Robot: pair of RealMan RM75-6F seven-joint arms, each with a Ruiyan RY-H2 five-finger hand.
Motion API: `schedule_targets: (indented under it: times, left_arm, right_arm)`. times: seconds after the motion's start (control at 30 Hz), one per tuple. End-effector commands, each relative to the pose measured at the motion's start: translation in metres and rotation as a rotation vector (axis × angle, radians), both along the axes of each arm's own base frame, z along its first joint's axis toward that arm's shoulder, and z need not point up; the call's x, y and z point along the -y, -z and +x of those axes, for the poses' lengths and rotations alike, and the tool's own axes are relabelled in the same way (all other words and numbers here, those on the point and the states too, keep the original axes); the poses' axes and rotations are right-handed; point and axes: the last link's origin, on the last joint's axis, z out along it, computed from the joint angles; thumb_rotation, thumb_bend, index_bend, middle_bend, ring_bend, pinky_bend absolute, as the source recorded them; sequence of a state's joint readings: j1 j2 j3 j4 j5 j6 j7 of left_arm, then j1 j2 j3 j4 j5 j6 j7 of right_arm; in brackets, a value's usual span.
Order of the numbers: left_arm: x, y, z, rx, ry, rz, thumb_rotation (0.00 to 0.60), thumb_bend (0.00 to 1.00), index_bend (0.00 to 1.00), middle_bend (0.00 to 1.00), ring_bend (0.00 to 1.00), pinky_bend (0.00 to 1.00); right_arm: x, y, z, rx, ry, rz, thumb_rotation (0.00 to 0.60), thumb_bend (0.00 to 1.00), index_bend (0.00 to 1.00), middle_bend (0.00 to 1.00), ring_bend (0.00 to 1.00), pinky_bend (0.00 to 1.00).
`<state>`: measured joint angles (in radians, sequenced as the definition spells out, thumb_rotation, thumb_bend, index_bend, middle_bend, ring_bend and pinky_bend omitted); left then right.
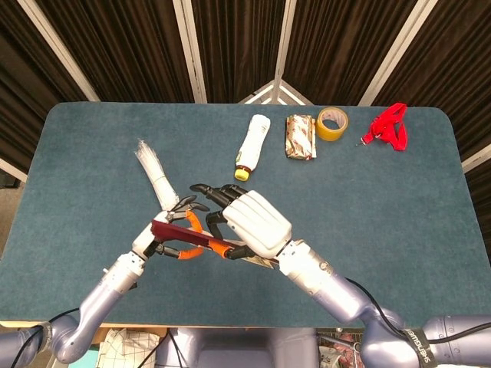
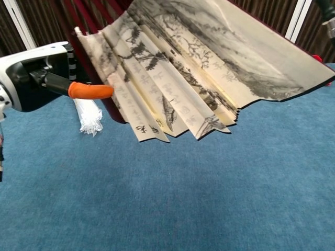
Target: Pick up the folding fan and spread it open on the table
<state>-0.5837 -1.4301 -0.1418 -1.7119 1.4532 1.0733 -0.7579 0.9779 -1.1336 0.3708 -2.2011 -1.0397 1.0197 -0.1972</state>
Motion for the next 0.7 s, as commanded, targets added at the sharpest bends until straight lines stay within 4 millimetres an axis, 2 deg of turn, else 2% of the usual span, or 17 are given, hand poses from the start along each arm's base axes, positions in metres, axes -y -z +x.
schedule_targets:
  times: [0.03, 0.2, 0.33, 0.53, 0.7]
  left_arm:
    - [-0.002, -0.004, -0.005, -0.014, -0.013, 0.004, 0.6, 0.34, 0.62, 0.25, 0.0, 0.11]
    - [-0.004, -0.003, -0.006, -0.012, -0.032, -0.002, 0.6, 0.44, 0.73, 0.31, 0.0, 0.11]
    - [-0.005, -0.001, -0.005, -0.001, -0.048, 0.005, 0.6, 0.48, 0.79, 0.33, 0.0, 0.11]
    - [-0.007, -0.008, -0.006, 0.006, -0.062, 0.038, 0.6, 0.48, 0.8, 0.34, 0.0, 0.11]
    - [-0.007, -0.019, -0.009, -0.013, -0.062, 0.069, 0.6, 0.48, 0.79, 0.33, 0.0, 0.11]
  right_arm:
    - [0.002, 0.0, -0.004, 0.002, 0.014, 0.005, 0.6, 0.43, 0.72, 0.15, 0.24, 0.24]
    - [0.002, 0.001, -0.006, -0.004, 0.011, 0.012, 0.6, 0.43, 0.73, 0.15, 0.24, 0.24]
    - [0.001, 0.0, -0.006, -0.008, 0.002, 0.013, 0.6, 0.43, 0.73, 0.15, 0.24, 0.24]
    - [0.002, -0.003, -0.011, -0.015, 0.014, 0.007, 0.6, 0.43, 0.73, 0.15, 0.24, 0.24]
    - [0.007, -0.005, -0.023, -0.027, 0.044, -0.004, 0.6, 0.43, 0.73, 0.15, 0.24, 0.24]
